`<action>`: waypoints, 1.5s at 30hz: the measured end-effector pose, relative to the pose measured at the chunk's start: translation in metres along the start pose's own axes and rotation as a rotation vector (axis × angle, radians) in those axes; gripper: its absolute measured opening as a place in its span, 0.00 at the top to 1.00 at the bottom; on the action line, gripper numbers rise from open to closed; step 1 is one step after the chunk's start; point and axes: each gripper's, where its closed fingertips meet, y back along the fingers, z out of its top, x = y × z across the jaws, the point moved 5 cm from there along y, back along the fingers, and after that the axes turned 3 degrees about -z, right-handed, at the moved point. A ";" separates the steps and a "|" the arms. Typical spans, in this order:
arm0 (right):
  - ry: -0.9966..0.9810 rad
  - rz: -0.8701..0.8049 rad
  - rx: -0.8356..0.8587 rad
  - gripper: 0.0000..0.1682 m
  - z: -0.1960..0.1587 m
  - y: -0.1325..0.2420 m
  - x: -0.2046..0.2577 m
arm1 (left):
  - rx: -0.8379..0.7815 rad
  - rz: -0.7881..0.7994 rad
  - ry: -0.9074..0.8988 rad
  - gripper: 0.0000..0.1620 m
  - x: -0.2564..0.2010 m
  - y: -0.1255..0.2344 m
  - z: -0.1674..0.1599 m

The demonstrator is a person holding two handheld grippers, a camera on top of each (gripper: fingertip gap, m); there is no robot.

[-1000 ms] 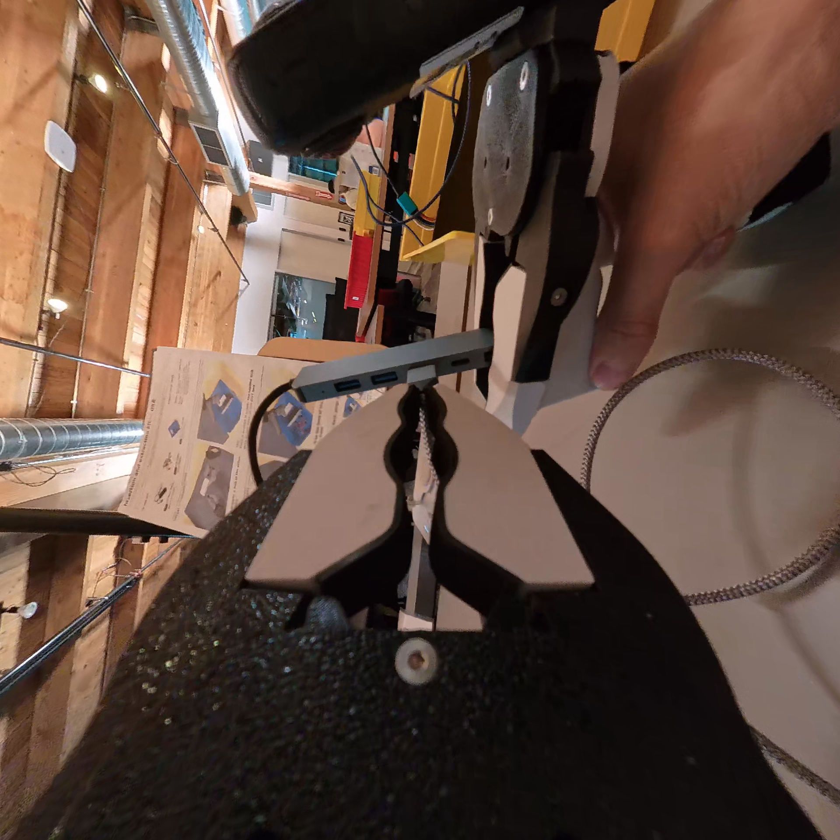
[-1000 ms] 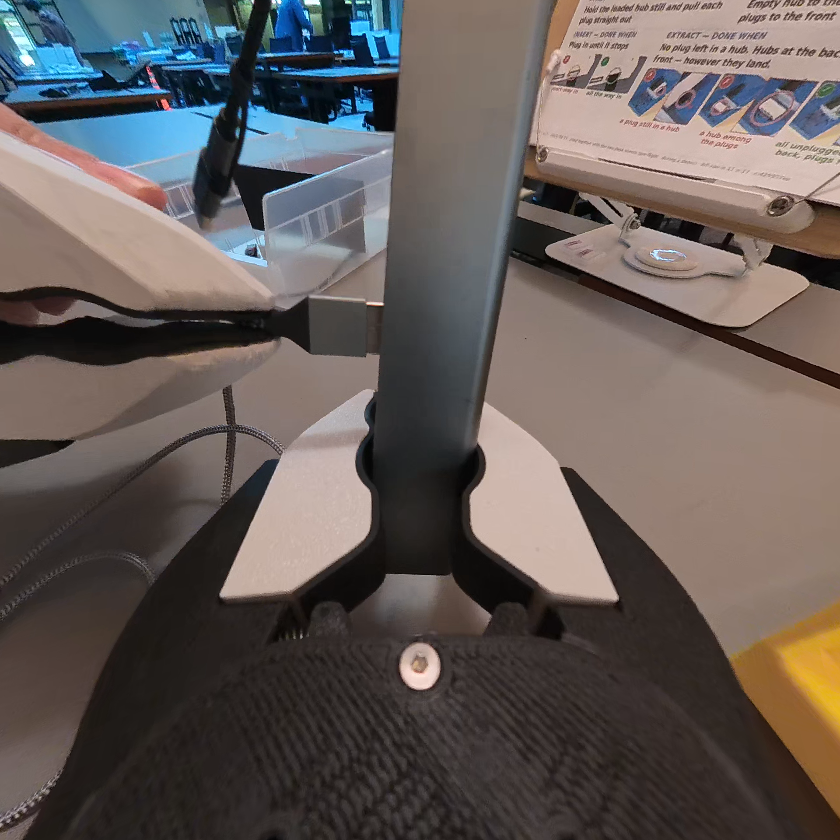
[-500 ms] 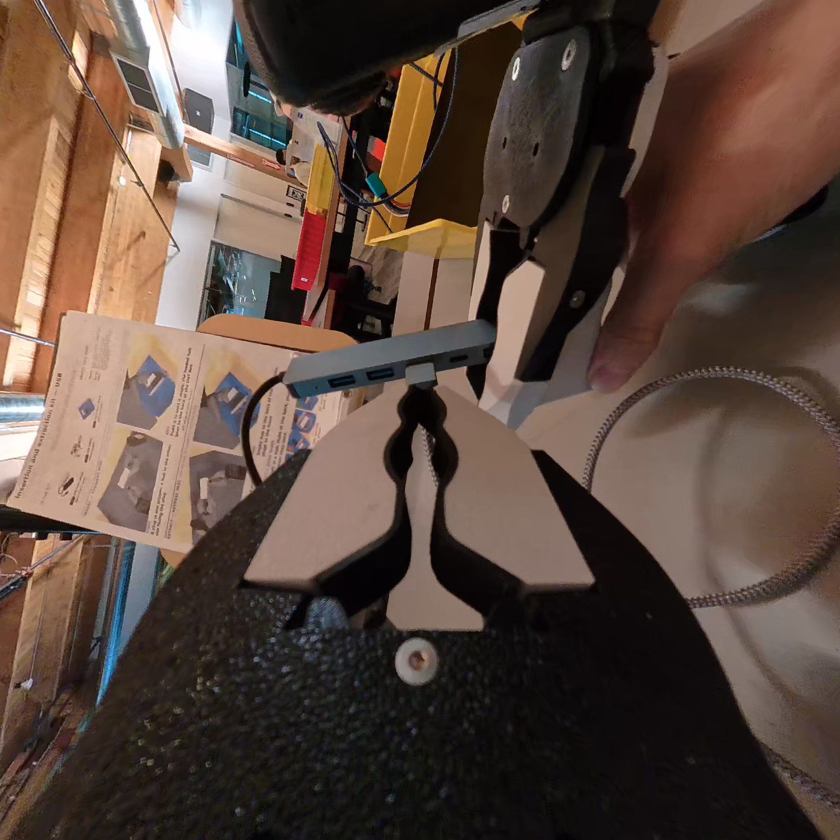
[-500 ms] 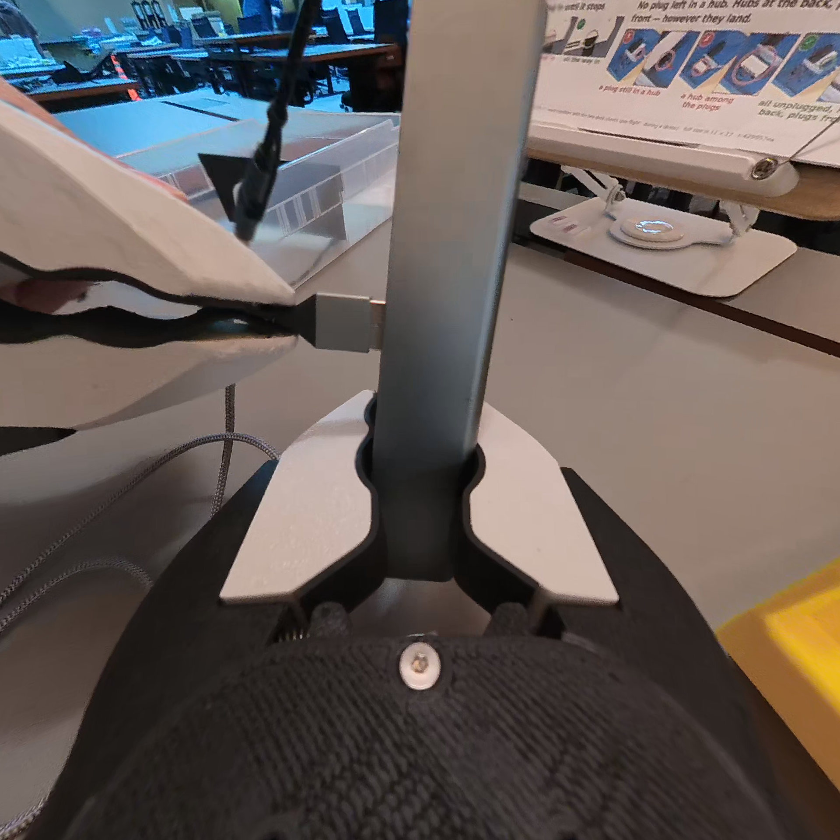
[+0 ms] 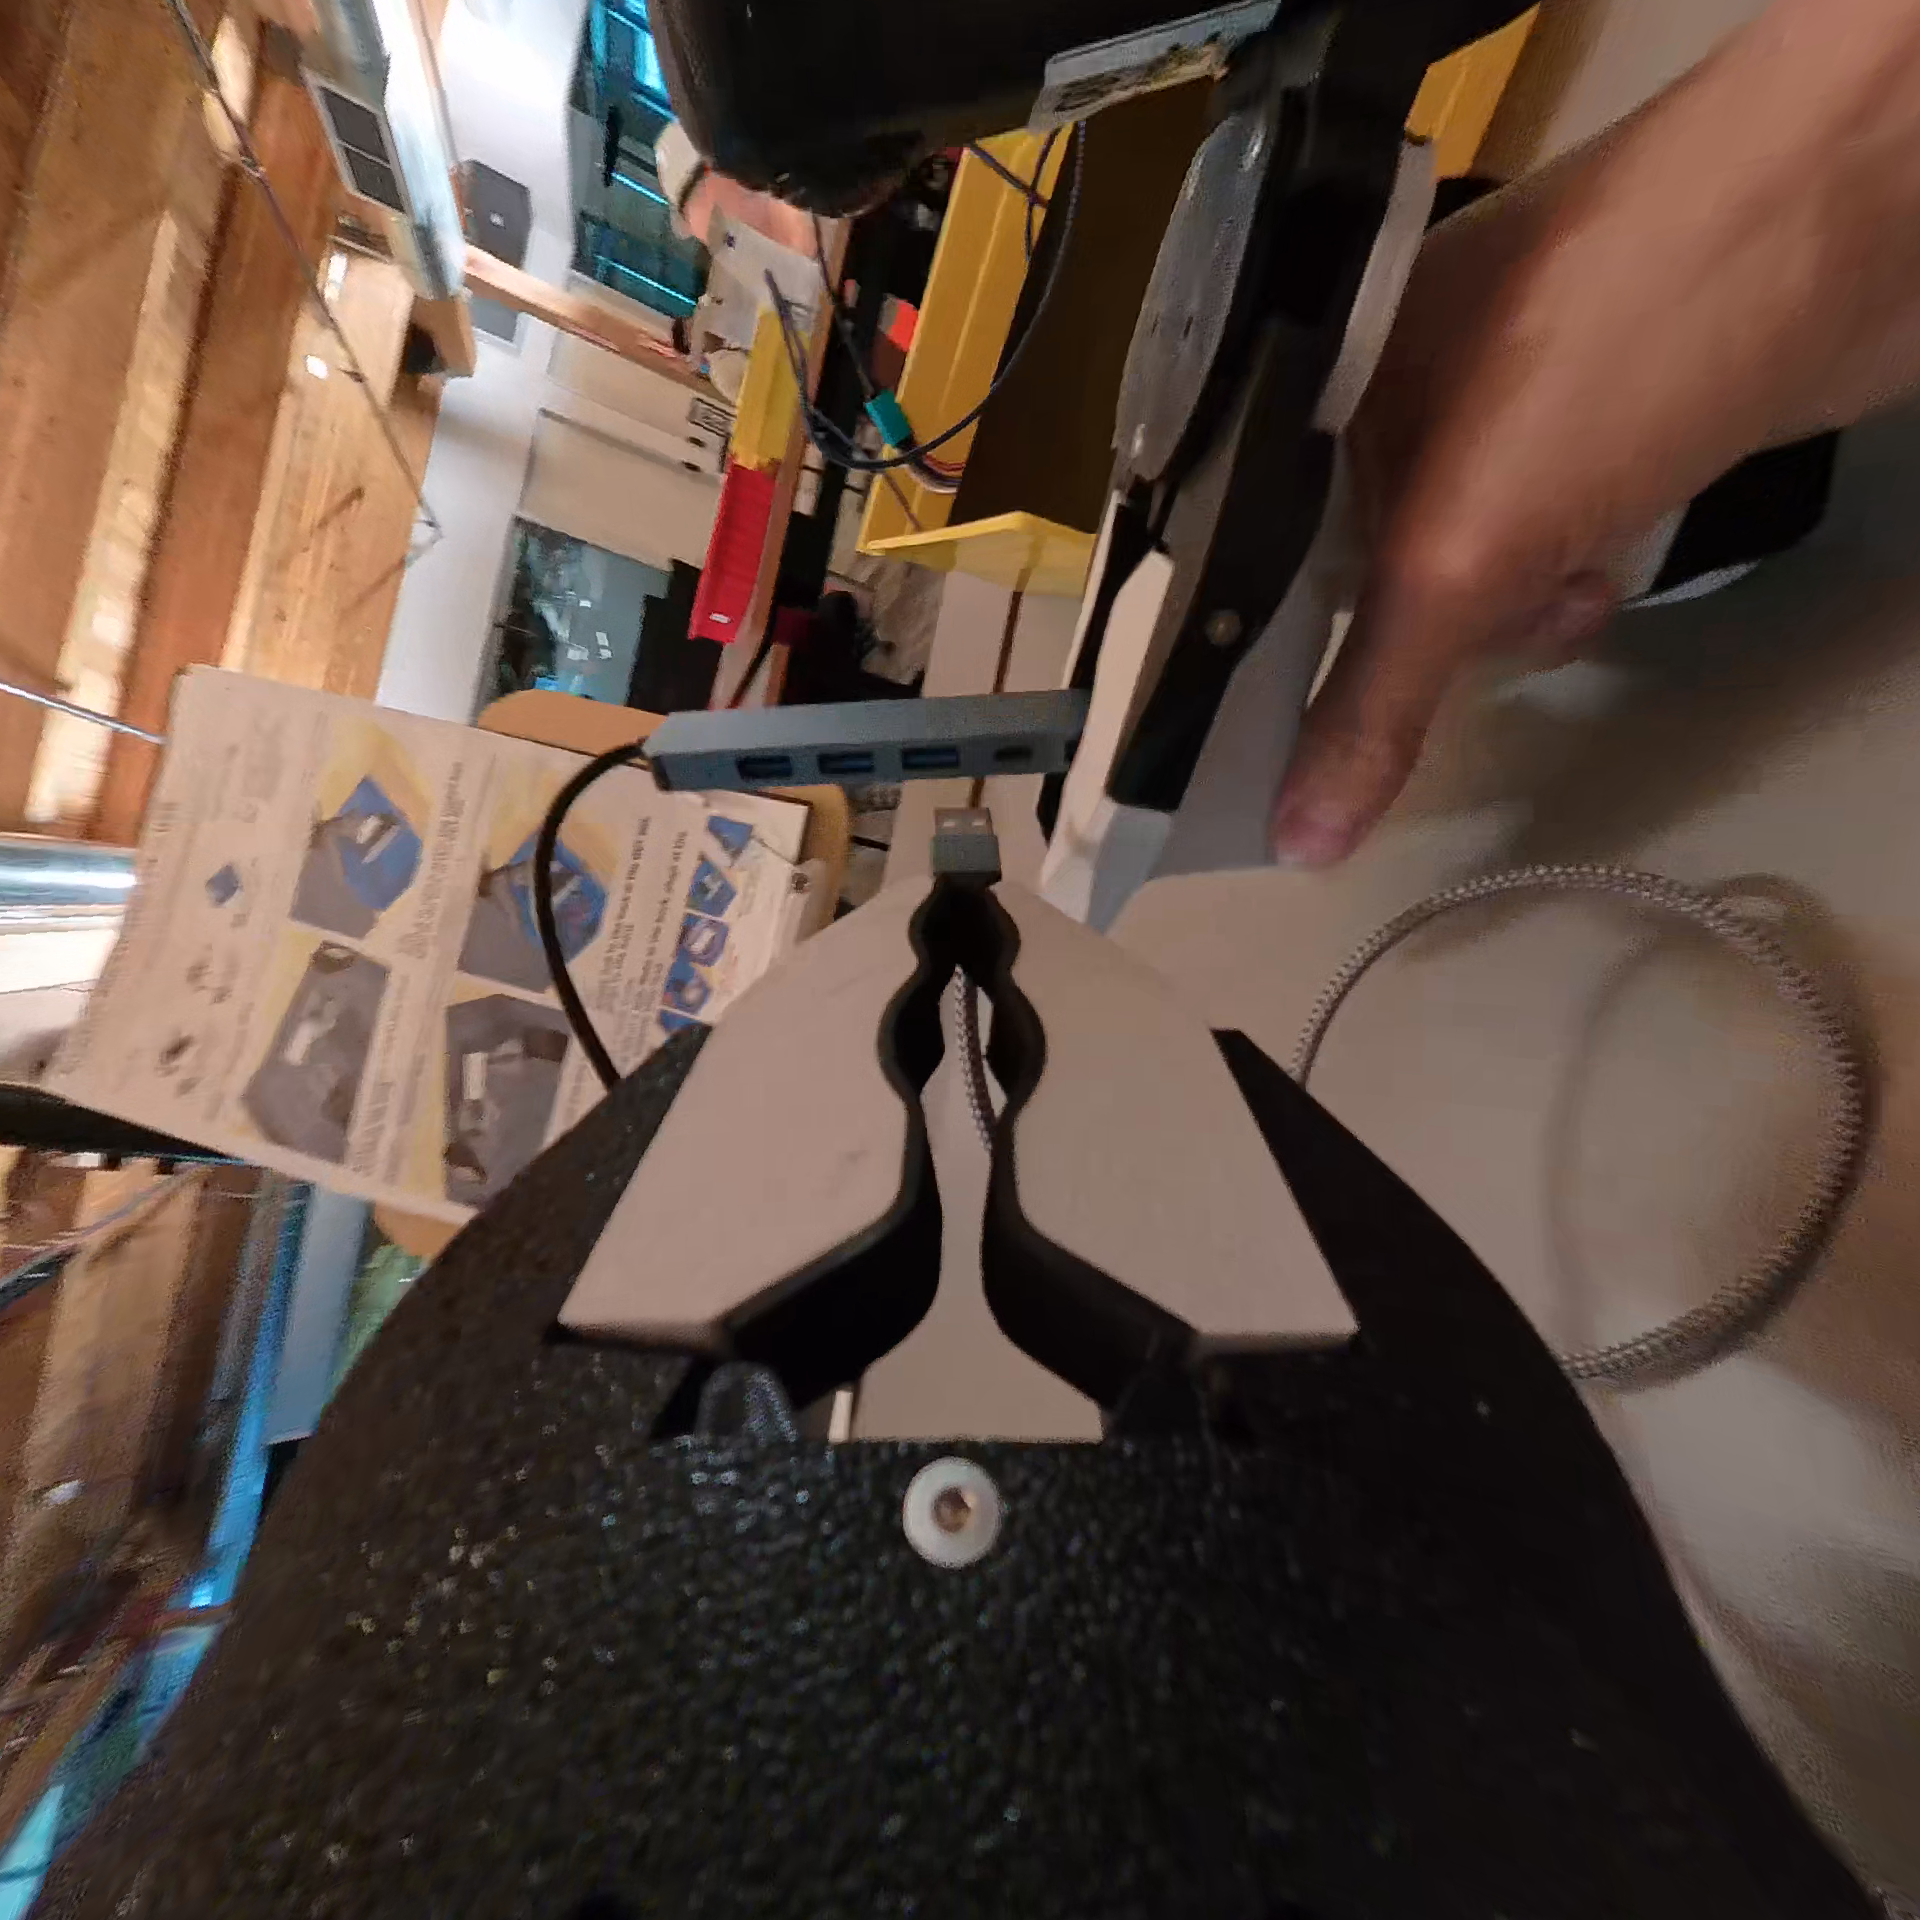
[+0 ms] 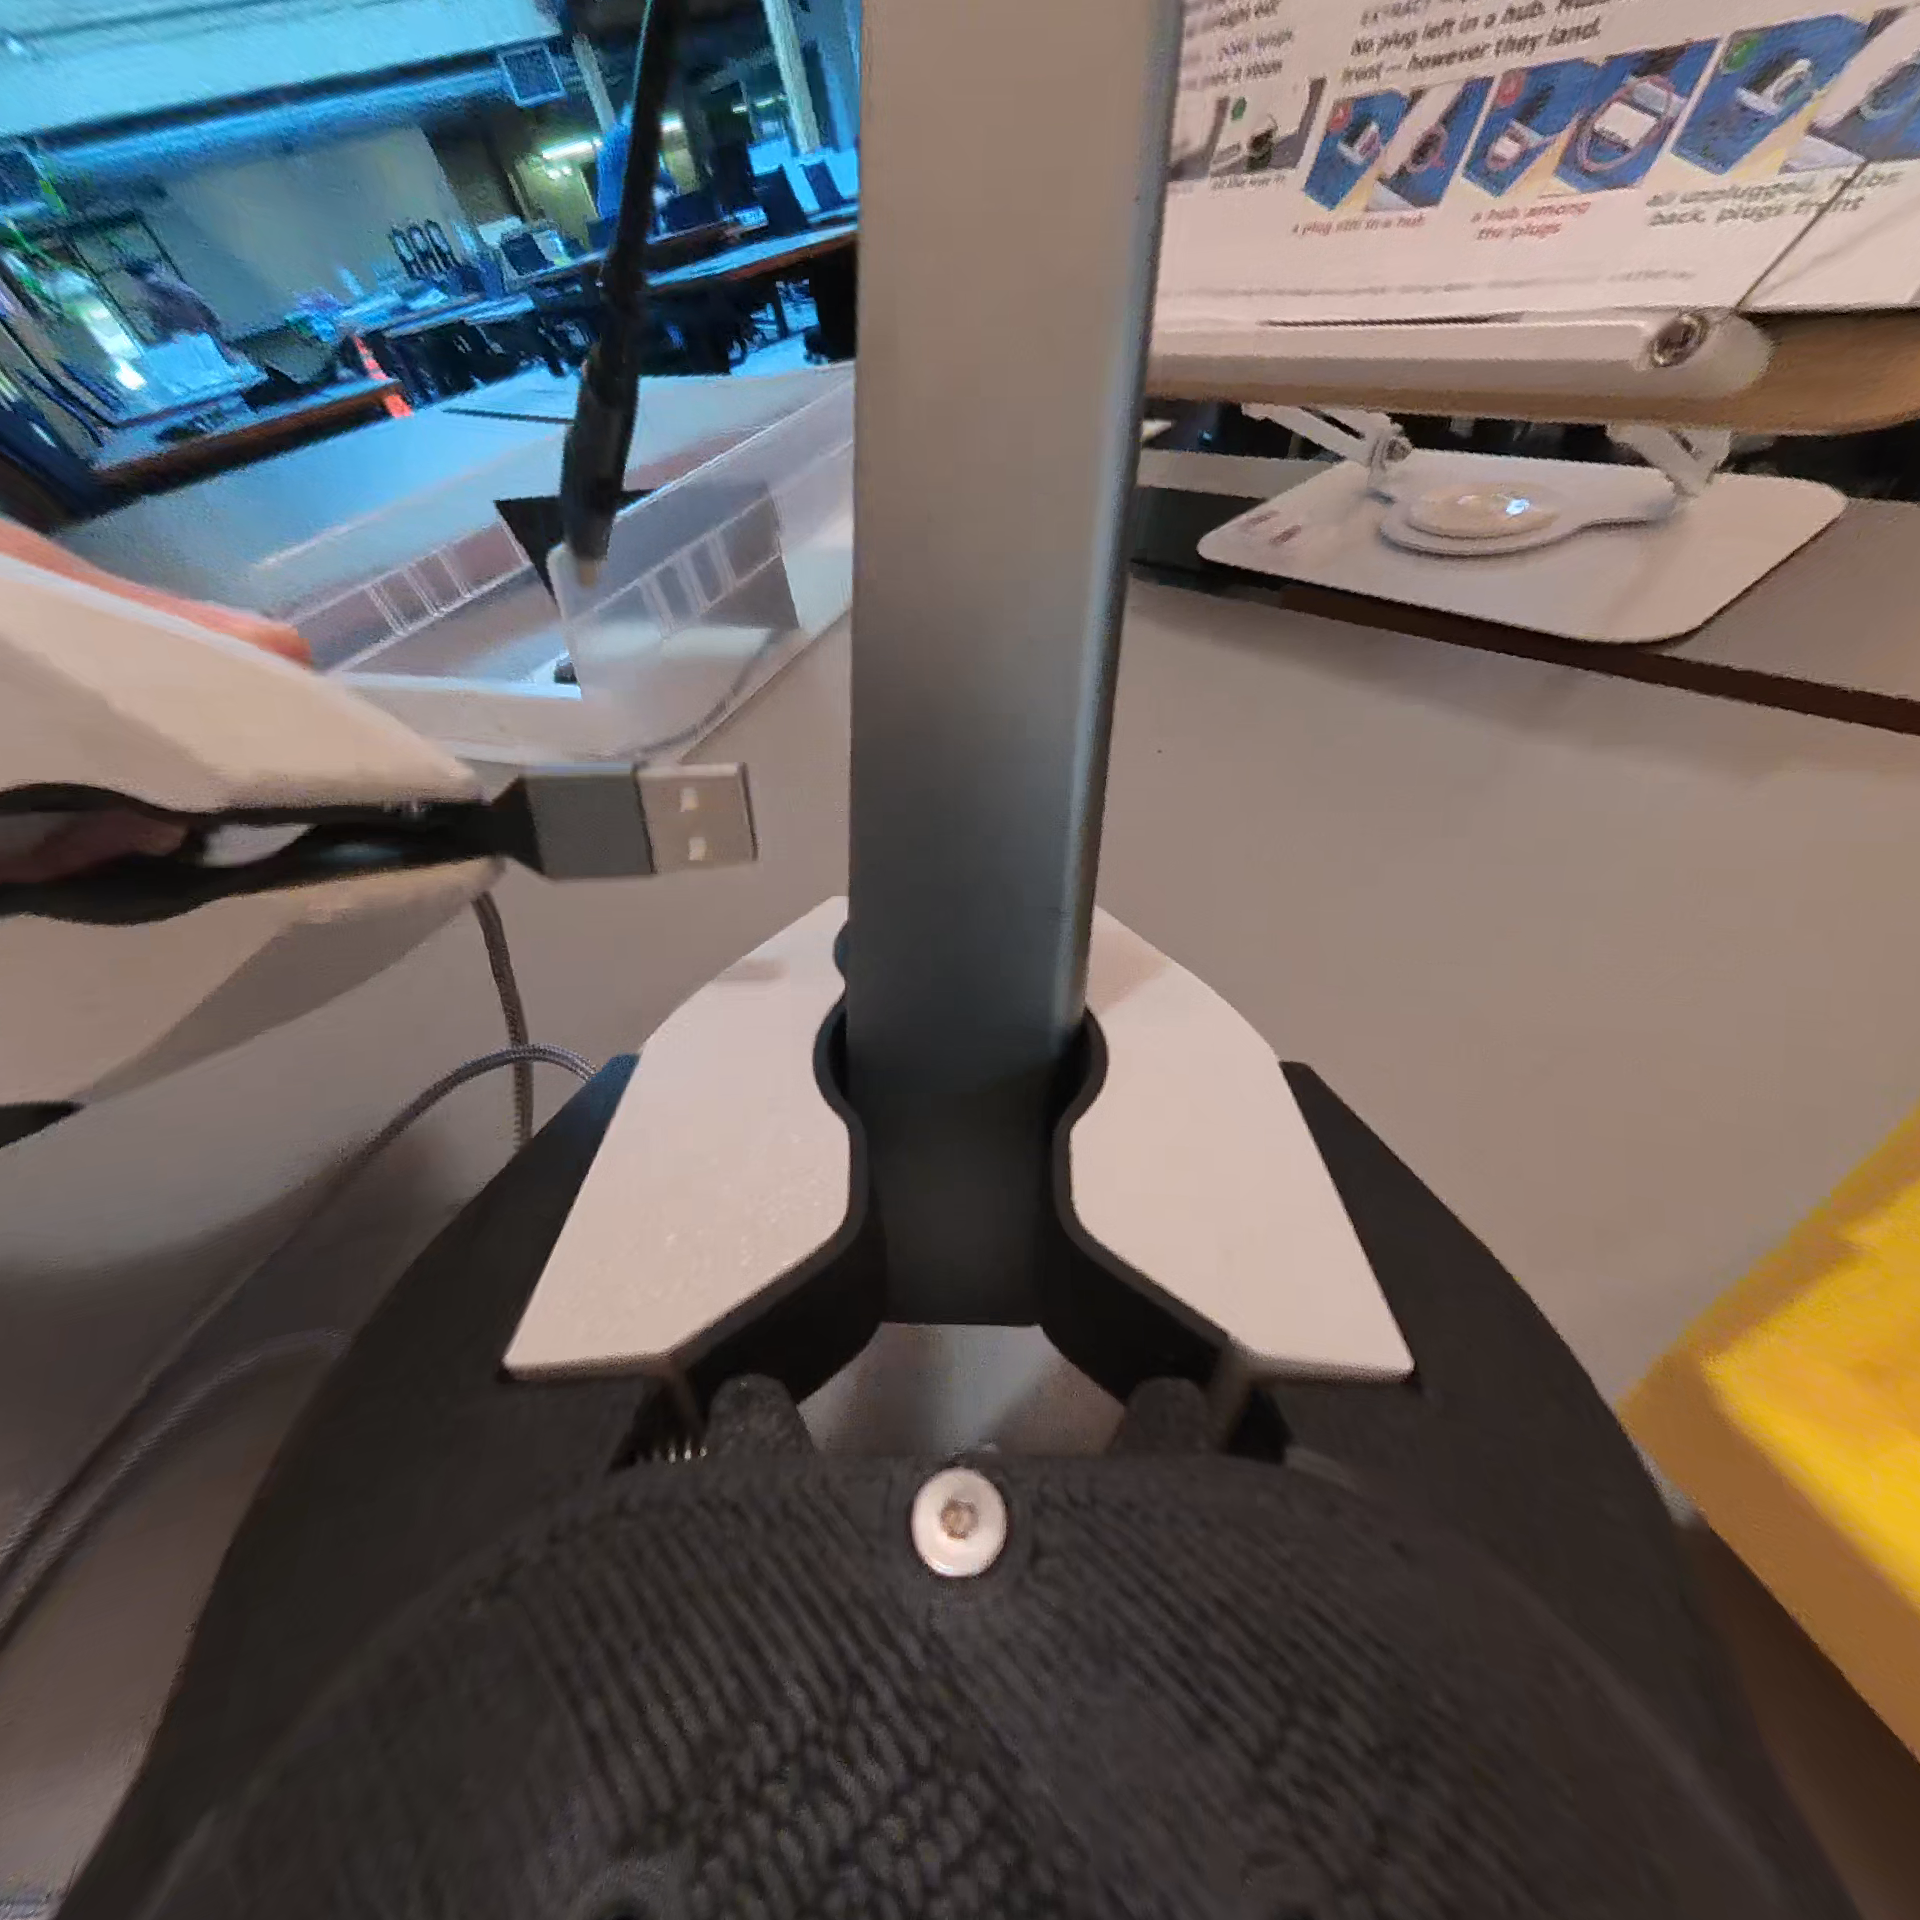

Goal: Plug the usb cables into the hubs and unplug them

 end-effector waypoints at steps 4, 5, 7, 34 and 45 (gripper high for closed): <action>0.110 -0.018 0.054 0.81 -0.004 -0.007 0.011 | 0.000 -0.004 0.008 0.99 0.000 0.002 0.004; 0.107 -0.013 0.050 0.81 -0.004 -0.007 0.011 | 0.013 -0.002 0.003 0.99 0.000 0.002 0.003; 0.100 -0.009 0.043 0.81 -0.004 -0.006 0.011 | 0.031 0.003 0.010 0.99 0.002 0.001 0.002; 0.100 -0.027 0.059 0.81 -0.005 -0.008 0.010 | 0.074 -0.018 0.088 0.99 0.006 -0.001 0.001; 0.112 -0.015 0.068 0.81 -0.006 -0.009 0.012 | 0.088 -0.031 0.151 0.99 0.005 -0.003 -0.004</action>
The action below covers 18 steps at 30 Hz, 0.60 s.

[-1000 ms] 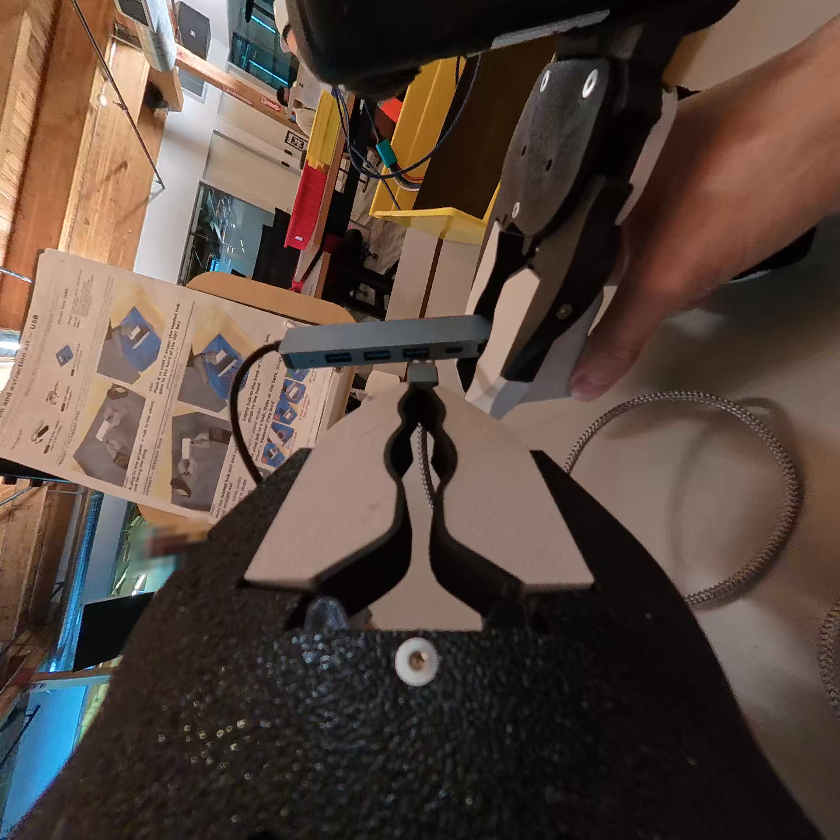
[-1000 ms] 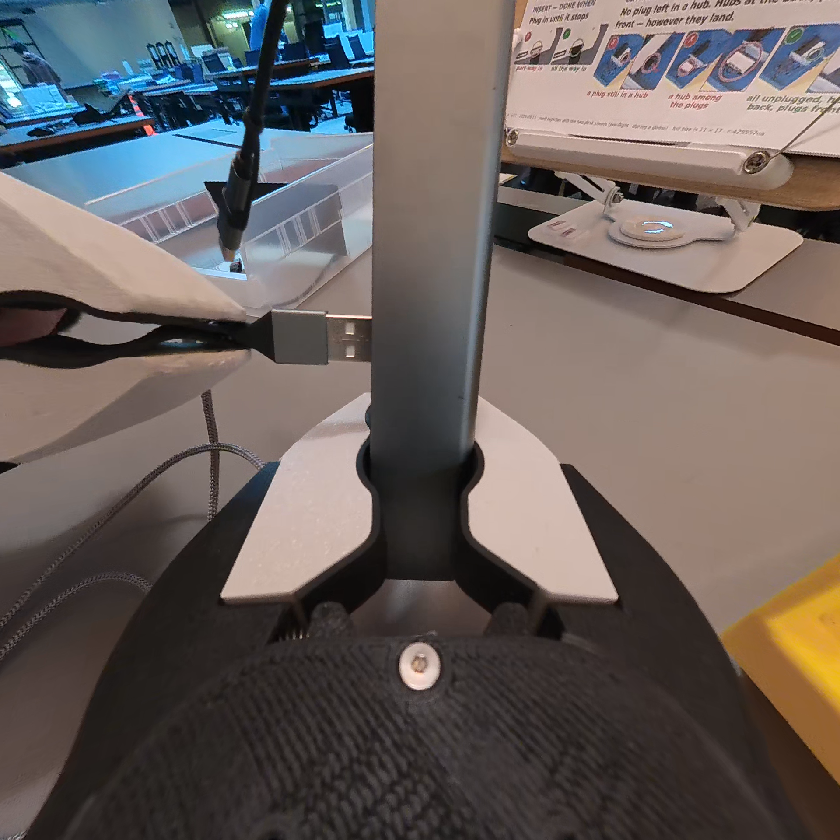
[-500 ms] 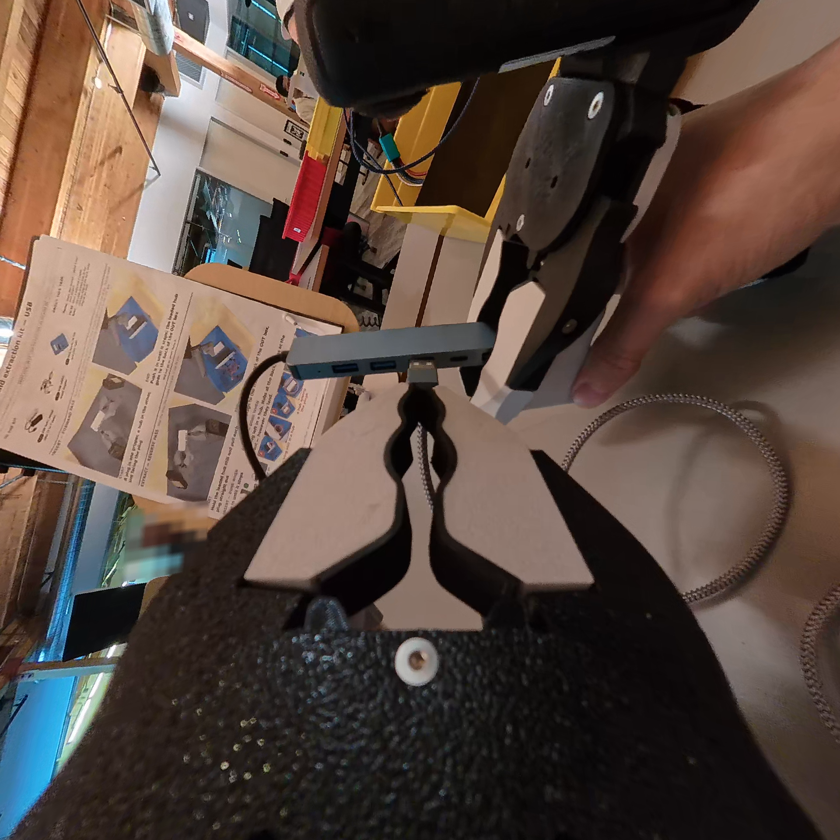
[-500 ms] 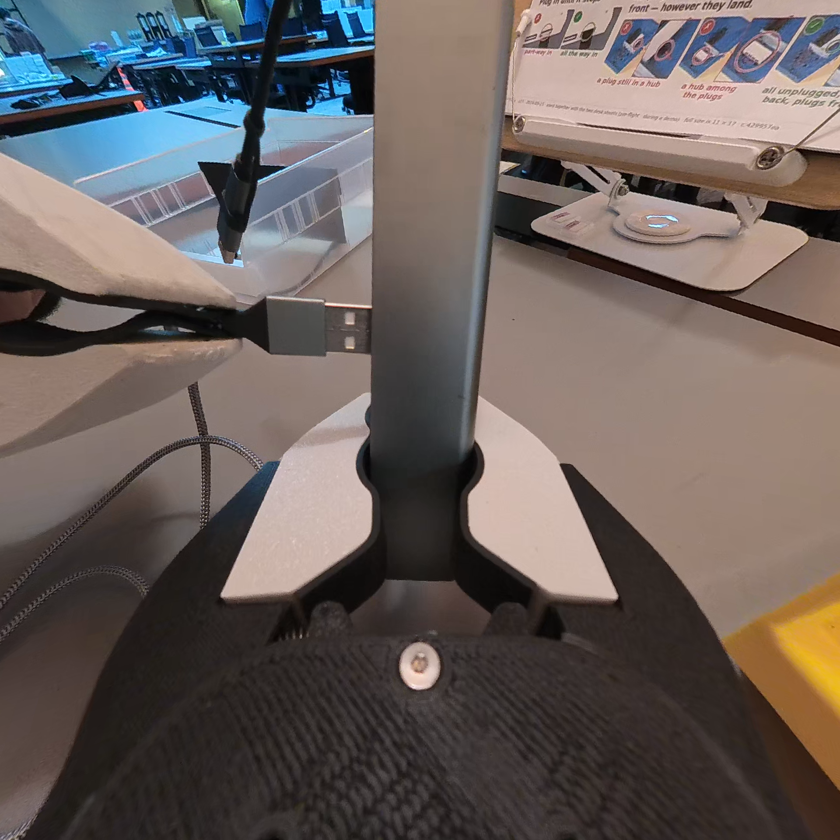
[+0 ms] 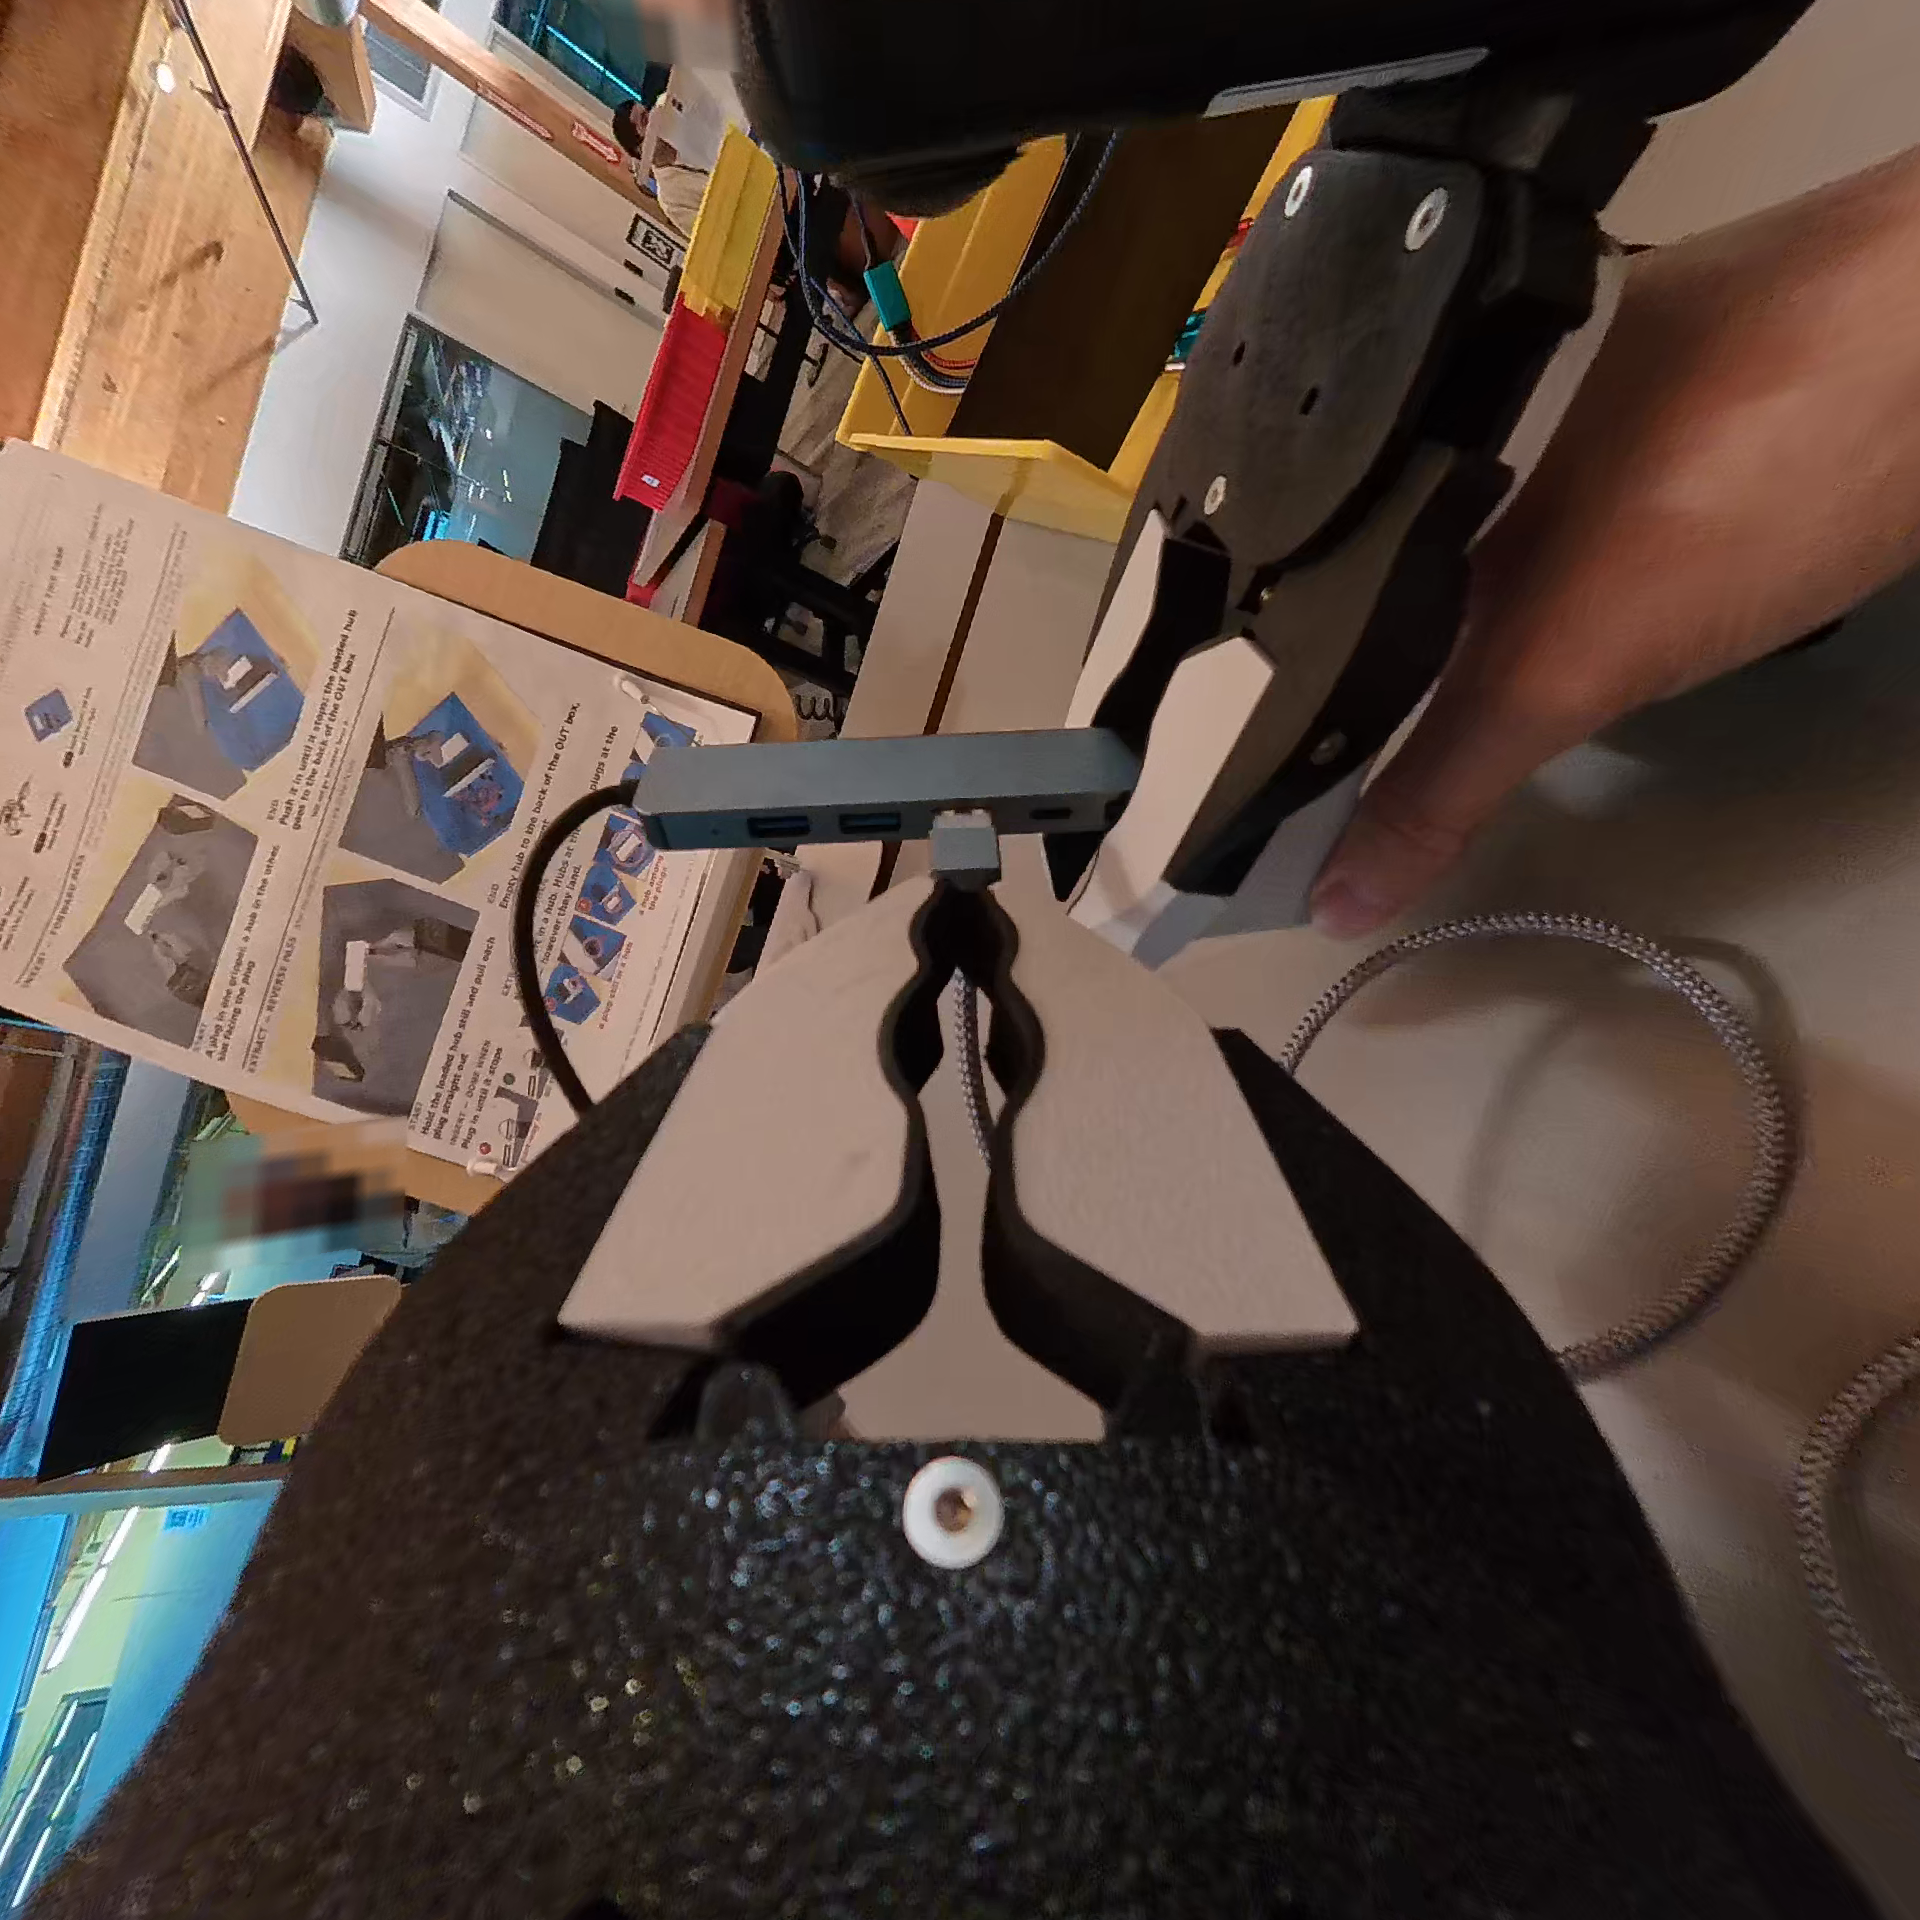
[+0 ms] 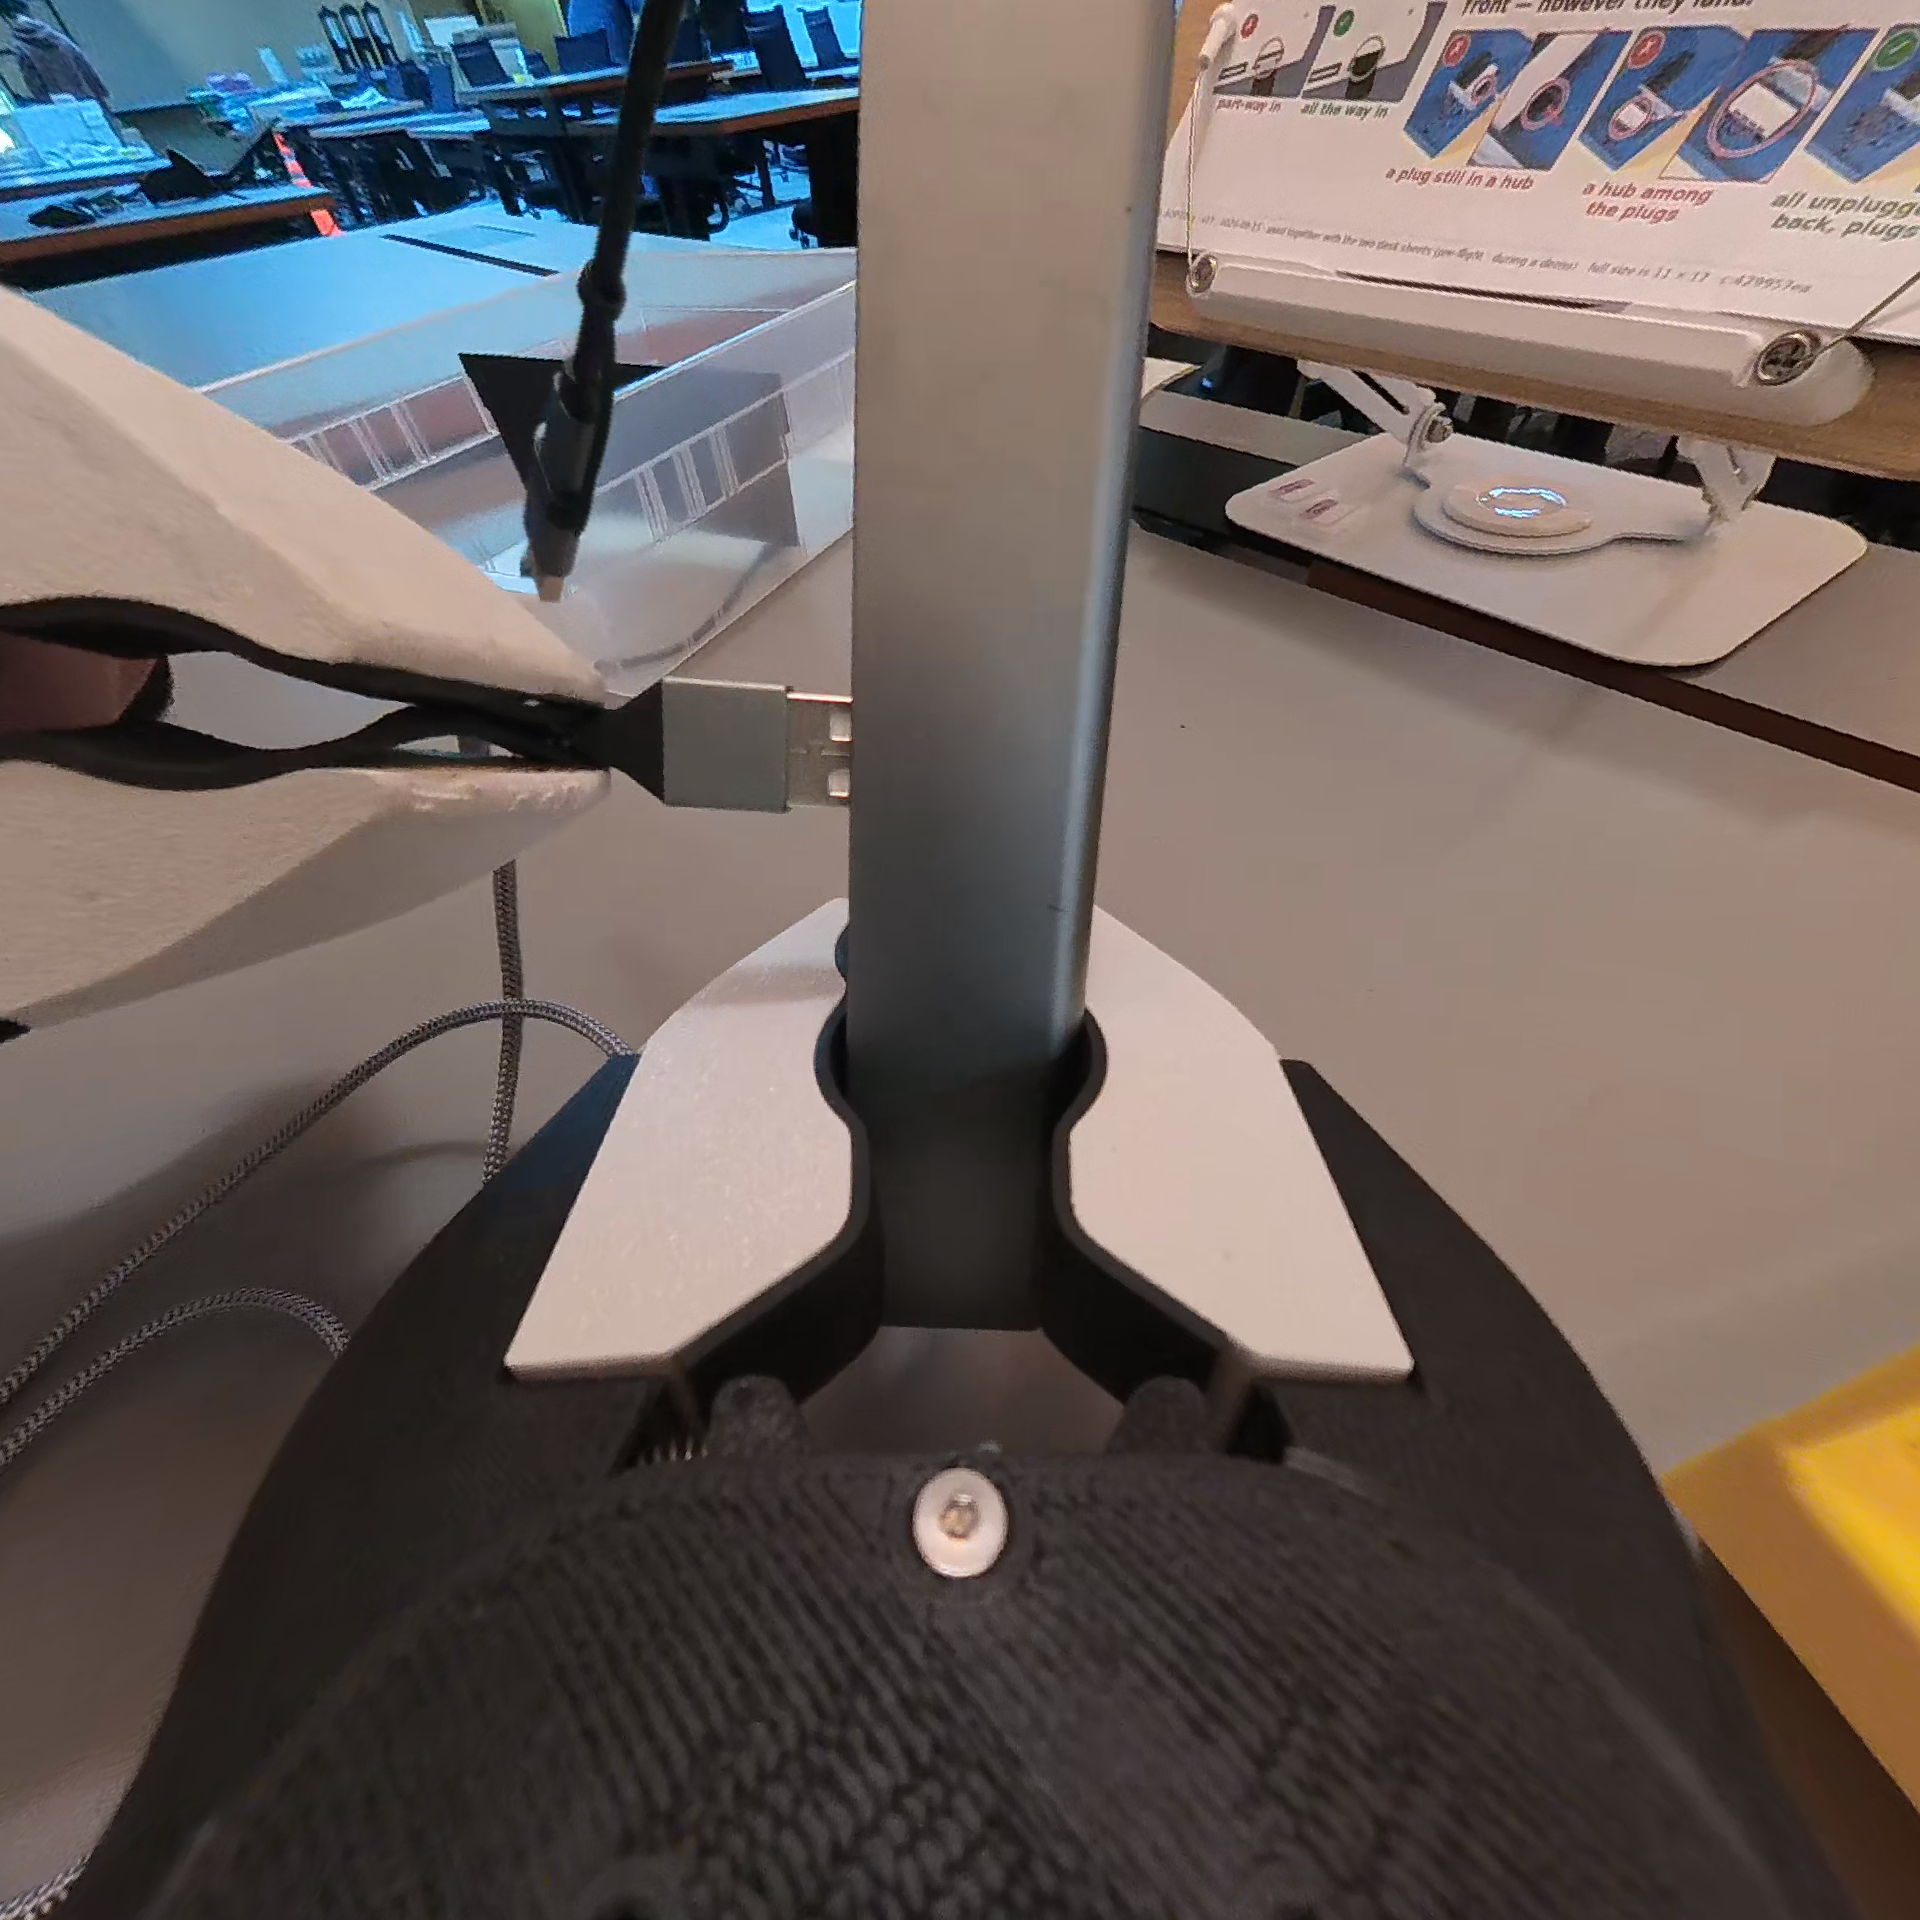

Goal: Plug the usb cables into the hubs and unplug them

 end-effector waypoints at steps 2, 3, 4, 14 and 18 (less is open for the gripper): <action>-0.001 0.002 0.002 0.80 0.000 0.000 0.000 | 0.002 0.004 -0.010 0.99 0.000 0.000 0.000; 0.001 0.013 0.001 0.80 0.000 0.000 0.001 | 0.001 0.006 -0.018 0.99 -0.001 0.000 0.000; 0.010 0.022 0.001 0.80 0.000 0.000 0.002 | 0.001 0.008 -0.025 0.99 -0.001 0.000 0.000; 0.050 0.027 0.030 0.80 -0.003 -0.001 0.008 | -0.008 0.014 -0.069 0.99 -0.003 0.002 0.000; 0.058 0.002 0.026 0.80 -0.003 -0.001 0.008 | 0.027 0.002 -0.089 0.98 -0.001 -0.001 -0.004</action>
